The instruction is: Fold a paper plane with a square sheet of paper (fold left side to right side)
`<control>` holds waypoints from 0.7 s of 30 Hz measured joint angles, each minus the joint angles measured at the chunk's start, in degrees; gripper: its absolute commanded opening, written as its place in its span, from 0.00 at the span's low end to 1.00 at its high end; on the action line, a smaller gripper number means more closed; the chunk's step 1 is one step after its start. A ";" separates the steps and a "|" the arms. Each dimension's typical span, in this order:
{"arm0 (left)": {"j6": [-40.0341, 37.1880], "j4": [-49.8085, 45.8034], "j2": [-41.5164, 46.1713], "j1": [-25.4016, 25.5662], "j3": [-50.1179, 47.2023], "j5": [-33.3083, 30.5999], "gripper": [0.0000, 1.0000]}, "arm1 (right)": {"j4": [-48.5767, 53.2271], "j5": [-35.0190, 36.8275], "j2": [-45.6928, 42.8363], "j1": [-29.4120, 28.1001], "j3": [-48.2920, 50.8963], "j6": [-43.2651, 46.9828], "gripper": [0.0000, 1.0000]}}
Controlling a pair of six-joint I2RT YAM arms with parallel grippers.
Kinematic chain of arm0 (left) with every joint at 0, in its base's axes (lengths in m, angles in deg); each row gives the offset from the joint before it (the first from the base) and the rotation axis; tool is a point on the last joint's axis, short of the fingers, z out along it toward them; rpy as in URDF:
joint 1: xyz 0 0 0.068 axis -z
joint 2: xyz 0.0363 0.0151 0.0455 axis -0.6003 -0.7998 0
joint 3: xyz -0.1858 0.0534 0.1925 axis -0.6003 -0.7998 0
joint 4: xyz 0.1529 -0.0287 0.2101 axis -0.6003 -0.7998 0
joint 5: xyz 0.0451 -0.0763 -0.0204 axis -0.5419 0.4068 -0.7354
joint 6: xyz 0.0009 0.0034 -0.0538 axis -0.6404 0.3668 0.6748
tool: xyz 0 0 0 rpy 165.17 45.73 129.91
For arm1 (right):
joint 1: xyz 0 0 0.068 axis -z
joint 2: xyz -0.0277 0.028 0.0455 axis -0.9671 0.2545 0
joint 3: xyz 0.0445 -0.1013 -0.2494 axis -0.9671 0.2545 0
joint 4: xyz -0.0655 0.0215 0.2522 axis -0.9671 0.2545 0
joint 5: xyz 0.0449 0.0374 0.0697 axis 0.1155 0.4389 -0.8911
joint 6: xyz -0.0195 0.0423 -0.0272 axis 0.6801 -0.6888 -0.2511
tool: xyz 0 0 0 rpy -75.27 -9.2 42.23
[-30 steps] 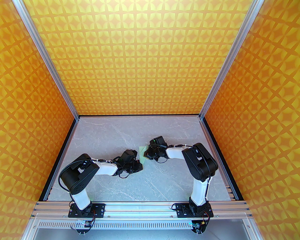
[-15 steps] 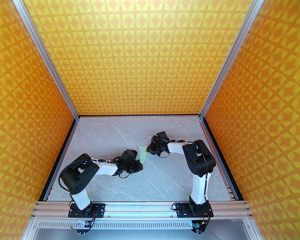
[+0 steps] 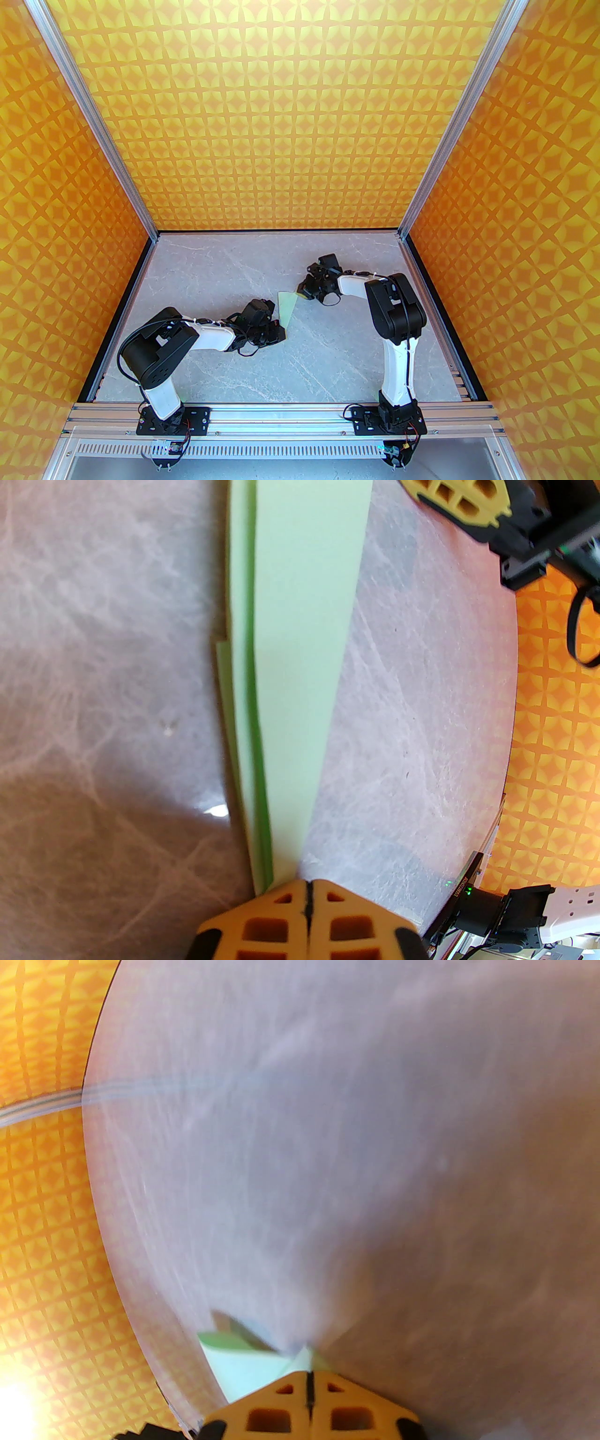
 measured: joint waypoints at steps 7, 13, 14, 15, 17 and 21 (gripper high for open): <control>-0.02 -0.04 0.00 0.00 0.04 0.00 0.00 | 1.40 -0.07 0.57 0.63 -1.25 1.18 0.00; -0.28 -0.74 0.00 0.00 0.46 0.00 0.00 | 3.45 4.59 -2.10 2.34 -1.01 3.41 0.00; -0.42 -0.94 0.00 0.00 0.55 -0.02 0.00 | 3.45 5.16 -3.58 2.67 -0.15 3.45 0.00; -0.46 -1.05 0.00 0.00 0.59 0.00 0.00 | 3.26 5.46 -5.53 2.89 1.09 3.48 0.00; -0.55 -1.25 0.00 0.00 0.70 -0.02 0.00 | 2.89 5.64 -9.38 3.04 3.54 3.48 0.00; -0.68 -1.77 -0.11 0.00 1.03 0.02 0.00 | 0.24 5.18 -15.06 0.20 8.15 3.32 0.00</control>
